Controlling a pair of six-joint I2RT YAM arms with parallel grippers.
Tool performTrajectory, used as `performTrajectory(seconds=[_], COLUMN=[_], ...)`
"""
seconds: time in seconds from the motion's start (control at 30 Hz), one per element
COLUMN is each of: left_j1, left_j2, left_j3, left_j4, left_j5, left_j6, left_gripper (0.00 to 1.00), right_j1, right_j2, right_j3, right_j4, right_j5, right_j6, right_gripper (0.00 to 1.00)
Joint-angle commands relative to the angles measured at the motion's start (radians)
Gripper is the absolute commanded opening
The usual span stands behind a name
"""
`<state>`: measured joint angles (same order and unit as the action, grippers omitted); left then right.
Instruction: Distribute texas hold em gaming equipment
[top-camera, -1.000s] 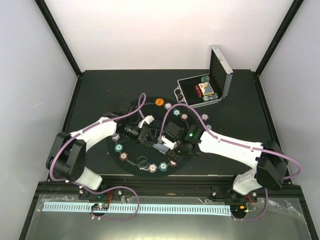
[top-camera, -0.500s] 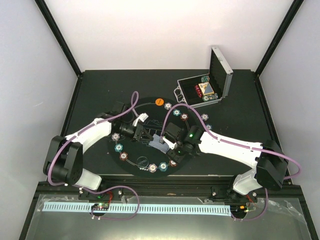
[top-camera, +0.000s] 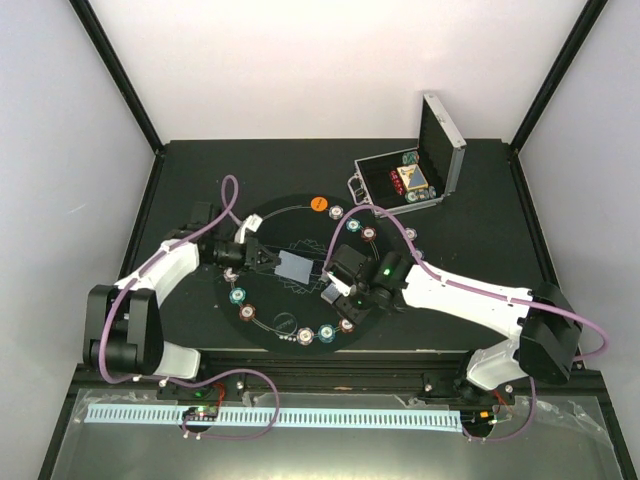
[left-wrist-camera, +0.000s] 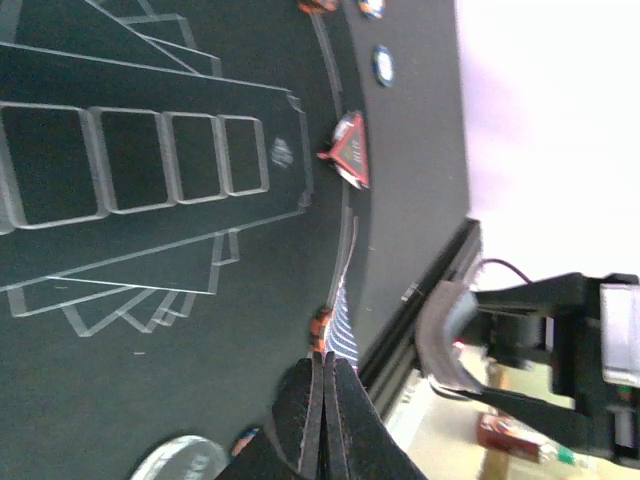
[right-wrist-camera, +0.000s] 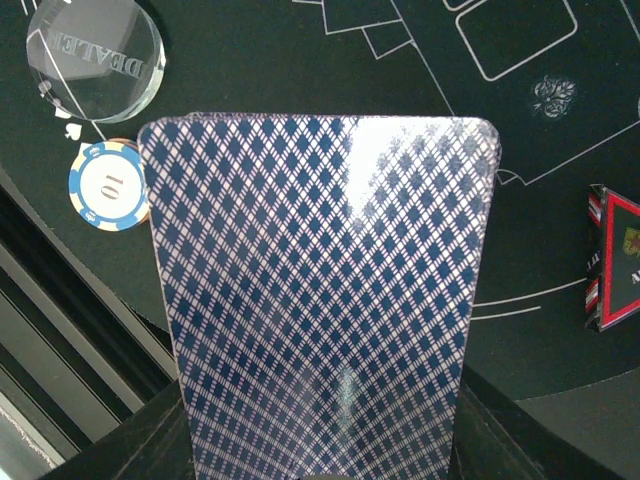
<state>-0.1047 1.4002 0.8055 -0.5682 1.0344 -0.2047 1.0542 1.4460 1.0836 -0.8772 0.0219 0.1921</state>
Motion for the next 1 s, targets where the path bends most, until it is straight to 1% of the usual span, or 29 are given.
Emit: performTrajectory(seconds=[0.0,0.13,0.27,0.4,0.53,0.63,0.77,0.97], left_j1=[0.060,0.103,0.112,0.129,0.130,0.135,0.136,0.141], left_j2=[-0.006,0.056,0.183,0.306,0.419,0.488,0.566,0.648], left_j3=[0.043,0.125,0.283,0.370,0.494,0.568,0.651,0.714], left_j4=[-0.026,-0.087,-0.231,-0.261,-0.335,-0.363,-0.386,-0.371], left_j5=[-0.121,-0.244,-0.371,-0.421,-0.485,-0.534,-0.640,-0.709], left_j6=[0.071,0.164,0.283,0.324,0.374,0.396,0.428,0.472], left_gripper=[0.01,0.02,0.02,0.02,0.02,0.02,0.02,0.01], right_j1=[-0.002,-0.006,-0.011,-0.018,-0.029,-0.038,-0.044,-0.055], right_j2=[-0.043,-0.058,-0.076,-0.095,-0.109,-0.115,-0.120,-0.114], right_j3=[-0.015,-0.026,-0.047,-0.072,-0.094,-0.106,-0.107,-0.108], right_j4=[0.037,0.056,0.079,0.106,0.123,0.135,0.139,0.144], right_j5=[0.032,0.031,0.029,0.023,0.021,0.012,0.009,0.001], right_j6=[0.017,0.017,0.014,0.017,0.017,0.017,0.017,0.017], right_gripper=[0.53,0.53,0.53,0.53,0.53,0.53,0.53,0.53])
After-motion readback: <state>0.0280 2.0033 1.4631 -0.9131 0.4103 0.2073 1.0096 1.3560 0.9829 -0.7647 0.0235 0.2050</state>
